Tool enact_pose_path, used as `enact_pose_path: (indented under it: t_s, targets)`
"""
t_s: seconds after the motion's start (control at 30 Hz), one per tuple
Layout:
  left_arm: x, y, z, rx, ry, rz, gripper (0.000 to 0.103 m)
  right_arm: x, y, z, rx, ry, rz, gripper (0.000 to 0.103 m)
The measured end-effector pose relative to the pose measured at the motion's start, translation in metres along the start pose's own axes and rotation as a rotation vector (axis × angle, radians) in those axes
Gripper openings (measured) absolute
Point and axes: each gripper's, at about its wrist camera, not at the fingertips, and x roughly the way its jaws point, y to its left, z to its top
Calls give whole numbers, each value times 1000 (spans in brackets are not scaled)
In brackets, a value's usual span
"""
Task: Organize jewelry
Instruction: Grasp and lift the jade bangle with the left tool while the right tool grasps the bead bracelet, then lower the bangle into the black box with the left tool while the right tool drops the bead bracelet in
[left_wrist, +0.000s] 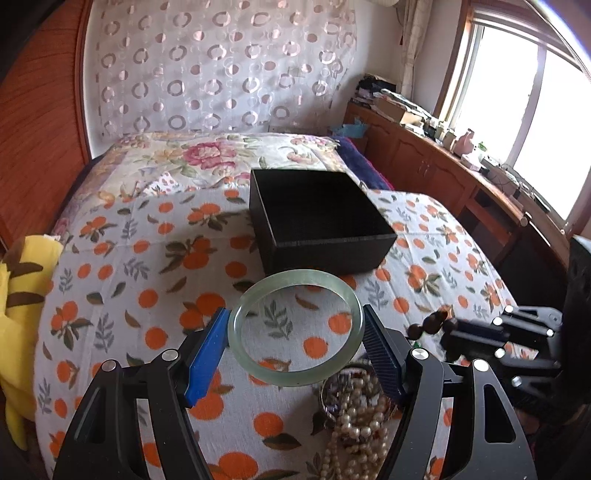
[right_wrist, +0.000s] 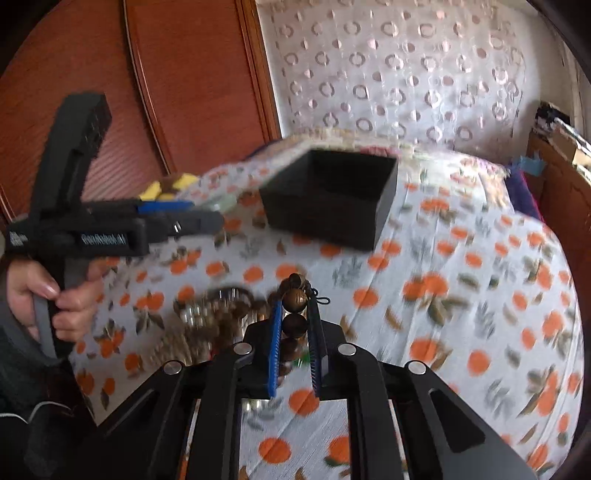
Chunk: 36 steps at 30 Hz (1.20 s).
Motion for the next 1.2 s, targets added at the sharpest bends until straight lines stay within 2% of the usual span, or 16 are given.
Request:
enact_pose_path:
  t_s: [0.33,0.6,1.03,1.2]
  targets:
    - [16,-8,44,32,-25,-16,68,-17,-26,52,-34,-103,-15,15]
    - [48,-12,78,55,-11,-9,68,-7,-55,87,-44,-146,-22,15]
    - [89,-14,83,62,40,-17,68,22,-69,130,-75,-161,-8,15]
    - [85,-11,83,50,24,-42,76,28,-68,140,-79,-172,-8,15]
